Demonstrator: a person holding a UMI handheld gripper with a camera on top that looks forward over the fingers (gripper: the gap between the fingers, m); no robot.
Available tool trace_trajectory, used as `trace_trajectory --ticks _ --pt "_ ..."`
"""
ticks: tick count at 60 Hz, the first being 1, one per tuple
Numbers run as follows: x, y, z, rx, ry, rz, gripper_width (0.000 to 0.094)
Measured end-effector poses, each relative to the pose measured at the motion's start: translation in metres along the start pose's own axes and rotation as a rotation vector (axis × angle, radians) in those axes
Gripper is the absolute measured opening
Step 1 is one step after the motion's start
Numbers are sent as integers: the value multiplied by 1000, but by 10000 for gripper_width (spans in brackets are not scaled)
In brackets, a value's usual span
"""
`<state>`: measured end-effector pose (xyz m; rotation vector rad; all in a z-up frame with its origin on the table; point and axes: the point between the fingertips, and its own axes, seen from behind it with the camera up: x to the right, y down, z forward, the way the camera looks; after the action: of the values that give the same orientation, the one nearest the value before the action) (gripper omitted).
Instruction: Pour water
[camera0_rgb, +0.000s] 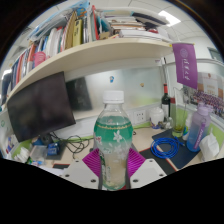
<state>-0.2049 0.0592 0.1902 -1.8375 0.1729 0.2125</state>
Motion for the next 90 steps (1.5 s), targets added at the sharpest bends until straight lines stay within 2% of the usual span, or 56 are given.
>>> trace_trajectory --ticks 10,22,32,38,42,47,54,56,60,63,74,84,90 --pt "18 44 21 -21 -16 -132 309" --pt "10 65 36 -1 -84 -141 308" --pt "11 89 46 -5 -95 -195 310" --pt "14 88 42 43 -86 -214 321" --pt "14 88 41 63 -77 -220 349" --pt "13 87 41 79 -71 -231 458" --pt "13 89 40 74 -71 -222 540" --pt "16 96 39 46 -63 -221 623" --pt "23 107 34 -1 -33 -215 874" --pt "28 115 22 -23 -12 -222 833" --pt "26 140 -65 -103 48 -238 860" --pt "-35 145 -139 -162 34 -194 860" --pt "-78 133 -166 -166 14 -182 862"
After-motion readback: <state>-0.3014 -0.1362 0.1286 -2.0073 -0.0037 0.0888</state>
